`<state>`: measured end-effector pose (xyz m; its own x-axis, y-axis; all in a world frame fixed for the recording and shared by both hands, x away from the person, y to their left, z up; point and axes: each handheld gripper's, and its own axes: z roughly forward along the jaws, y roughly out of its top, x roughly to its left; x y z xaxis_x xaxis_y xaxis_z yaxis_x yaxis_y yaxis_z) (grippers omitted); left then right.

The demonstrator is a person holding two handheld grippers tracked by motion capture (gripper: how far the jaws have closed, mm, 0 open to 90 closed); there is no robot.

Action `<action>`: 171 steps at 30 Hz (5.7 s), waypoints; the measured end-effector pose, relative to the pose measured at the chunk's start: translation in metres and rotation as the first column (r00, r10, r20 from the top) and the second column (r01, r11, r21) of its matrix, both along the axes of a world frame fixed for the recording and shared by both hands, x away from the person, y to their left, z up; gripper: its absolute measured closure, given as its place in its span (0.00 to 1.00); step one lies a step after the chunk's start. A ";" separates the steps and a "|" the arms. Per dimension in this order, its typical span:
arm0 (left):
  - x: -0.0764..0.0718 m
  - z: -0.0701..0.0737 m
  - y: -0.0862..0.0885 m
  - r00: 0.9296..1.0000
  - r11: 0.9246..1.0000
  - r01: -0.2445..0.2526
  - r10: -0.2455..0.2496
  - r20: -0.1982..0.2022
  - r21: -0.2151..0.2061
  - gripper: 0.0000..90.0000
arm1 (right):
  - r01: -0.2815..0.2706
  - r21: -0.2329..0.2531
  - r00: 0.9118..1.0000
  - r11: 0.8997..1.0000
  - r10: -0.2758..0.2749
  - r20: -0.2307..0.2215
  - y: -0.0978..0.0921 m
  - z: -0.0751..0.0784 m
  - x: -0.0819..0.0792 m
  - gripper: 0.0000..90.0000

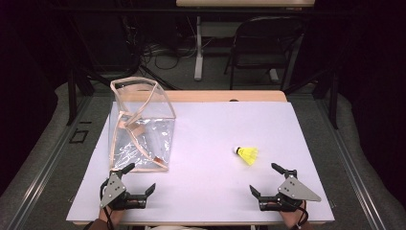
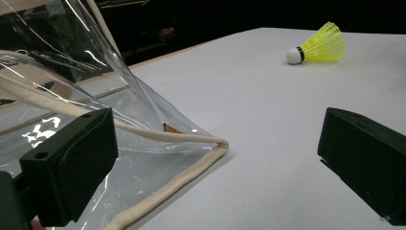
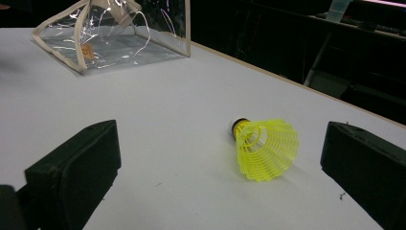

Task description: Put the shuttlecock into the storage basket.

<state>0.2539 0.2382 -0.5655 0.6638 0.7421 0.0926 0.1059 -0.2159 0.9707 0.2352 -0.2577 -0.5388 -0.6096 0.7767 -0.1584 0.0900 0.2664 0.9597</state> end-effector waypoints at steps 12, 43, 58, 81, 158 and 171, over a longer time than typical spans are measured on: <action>0.001 -0.001 -0.002 1.000 1.000 0.014 -0.014 -0.010 0.007 0.00 | 0.006 -0.016 1.000 1.000 -0.006 -0.009 0.000 0.001 0.003 0.00; 0.002 -0.001 -0.004 0.999 0.999 0.031 -0.031 -0.010 0.017 0.00 | 0.014 -0.078 0.993 0.997 -0.023 -0.115 -0.012 0.006 0.045 0.00; 0.002 -0.001 -0.004 0.999 0.999 0.034 -0.034 -0.009 0.022 0.00 | -0.045 -0.090 0.979 0.995 0.026 -0.203 -0.021 0.002 0.076 0.00; 0.001 0.000 -0.004 0.999 0.999 0.041 -0.041 -0.004 0.012 0.00 | -0.095 -0.143 0.956 0.985 0.050 -0.288 -0.026 0.004 0.116 0.05; 0.002 -0.001 -0.007 0.999 0.998 0.046 -0.046 -0.010 0.040 0.00 | -0.134 -0.217 0.917 0.967 0.039 -0.396 -0.011 -0.012 0.142 1.00; 0.002 -0.001 -0.007 0.999 0.998 0.046 -0.046 -0.010 0.039 0.00 | -0.165 -0.215 0.925 0.962 0.075 -0.373 -0.012 -0.004 0.138 1.00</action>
